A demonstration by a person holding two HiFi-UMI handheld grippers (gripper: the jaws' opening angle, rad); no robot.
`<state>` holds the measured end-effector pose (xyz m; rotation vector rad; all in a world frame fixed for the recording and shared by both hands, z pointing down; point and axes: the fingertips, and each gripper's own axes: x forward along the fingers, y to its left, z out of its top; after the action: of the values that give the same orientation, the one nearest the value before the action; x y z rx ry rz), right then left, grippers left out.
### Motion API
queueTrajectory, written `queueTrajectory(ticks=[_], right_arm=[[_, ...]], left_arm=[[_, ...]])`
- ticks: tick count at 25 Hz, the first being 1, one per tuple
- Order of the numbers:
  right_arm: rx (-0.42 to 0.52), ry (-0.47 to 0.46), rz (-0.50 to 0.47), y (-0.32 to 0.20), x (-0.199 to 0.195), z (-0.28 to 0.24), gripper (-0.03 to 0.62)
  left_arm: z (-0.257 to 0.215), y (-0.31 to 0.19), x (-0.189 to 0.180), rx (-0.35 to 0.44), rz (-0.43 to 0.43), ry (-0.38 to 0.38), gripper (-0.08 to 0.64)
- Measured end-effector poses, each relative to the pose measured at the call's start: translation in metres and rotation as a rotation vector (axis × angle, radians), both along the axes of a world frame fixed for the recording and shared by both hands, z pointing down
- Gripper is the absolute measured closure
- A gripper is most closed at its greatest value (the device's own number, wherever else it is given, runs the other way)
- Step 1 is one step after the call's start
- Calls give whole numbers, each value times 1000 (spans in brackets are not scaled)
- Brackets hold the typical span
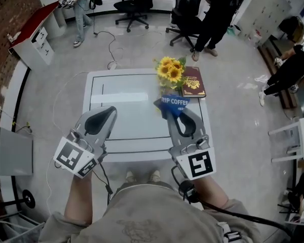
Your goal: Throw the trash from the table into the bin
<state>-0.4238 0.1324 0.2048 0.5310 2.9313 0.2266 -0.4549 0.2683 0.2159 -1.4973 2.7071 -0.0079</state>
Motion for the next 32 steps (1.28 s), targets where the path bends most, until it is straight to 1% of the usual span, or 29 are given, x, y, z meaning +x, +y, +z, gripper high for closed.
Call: queueTrajectory(ticks=[5,13,21,25,28,32], right_arm=[[6,8,-8,2,8,8,574],[22,20,-20,9,9,9,574],[-1,43,-23,23,11,13,574],[-2,46,10,27,13,13,574],[19,49,56,23,13,12,574],[6,55,135,14,22,13,574]], left_arm=[[3,3,4,-3,-12,2,561],[3,7,12,-1,-20,12,561],[6,31,17,-3,-39,22,561],[11,44,15,-8,-30,26,561],[15,46,13,-47,-27,-4,561],[21,37,15,-48,44,-5,561]])
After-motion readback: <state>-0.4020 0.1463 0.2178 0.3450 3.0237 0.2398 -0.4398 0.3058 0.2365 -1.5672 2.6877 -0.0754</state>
